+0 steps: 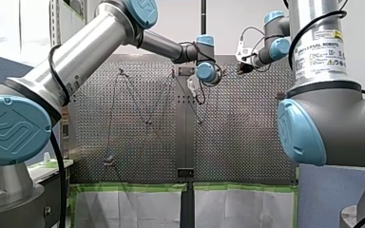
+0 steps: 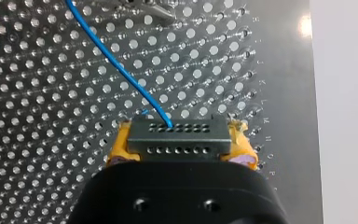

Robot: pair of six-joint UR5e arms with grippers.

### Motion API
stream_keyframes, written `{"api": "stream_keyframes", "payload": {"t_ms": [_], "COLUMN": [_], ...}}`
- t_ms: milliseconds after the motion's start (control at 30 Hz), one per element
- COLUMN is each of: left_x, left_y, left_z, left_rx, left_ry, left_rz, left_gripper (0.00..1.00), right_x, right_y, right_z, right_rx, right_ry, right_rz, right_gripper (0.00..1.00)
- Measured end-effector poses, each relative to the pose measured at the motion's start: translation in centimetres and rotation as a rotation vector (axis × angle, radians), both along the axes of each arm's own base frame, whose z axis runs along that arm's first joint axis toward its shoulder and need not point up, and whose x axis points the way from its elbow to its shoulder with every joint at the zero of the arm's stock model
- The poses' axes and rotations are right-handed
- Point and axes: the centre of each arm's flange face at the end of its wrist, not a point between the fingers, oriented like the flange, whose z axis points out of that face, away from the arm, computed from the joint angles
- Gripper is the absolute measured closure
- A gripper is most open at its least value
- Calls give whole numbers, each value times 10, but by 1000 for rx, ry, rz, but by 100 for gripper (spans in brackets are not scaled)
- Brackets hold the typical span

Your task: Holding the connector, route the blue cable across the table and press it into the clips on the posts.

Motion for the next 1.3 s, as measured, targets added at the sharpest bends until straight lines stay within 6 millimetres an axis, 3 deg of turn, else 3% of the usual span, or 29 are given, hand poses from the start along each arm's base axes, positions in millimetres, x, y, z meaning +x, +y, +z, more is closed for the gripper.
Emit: {"api": "stream_keyframes", "payload": {"t_ms": [667, 900, 1300], "left_x": [-26, -14, 8], "left_y": [-10, -4, 6], "left_z": [-5, 0, 4], "left_rx": [65, 37, 19], "left_ry": [51, 15, -12], "left_rz": [29, 46, 12], "left_gripper": [100, 100, 100], "right_x": [6, 5, 1], "right_y": [14, 11, -9], "right_z": [17, 13, -10], "right_rx": [-26, -20, 6], "right_ry": [1, 0, 4], "right_rz": [15, 13, 0], "right_gripper": [100, 100, 100]}}
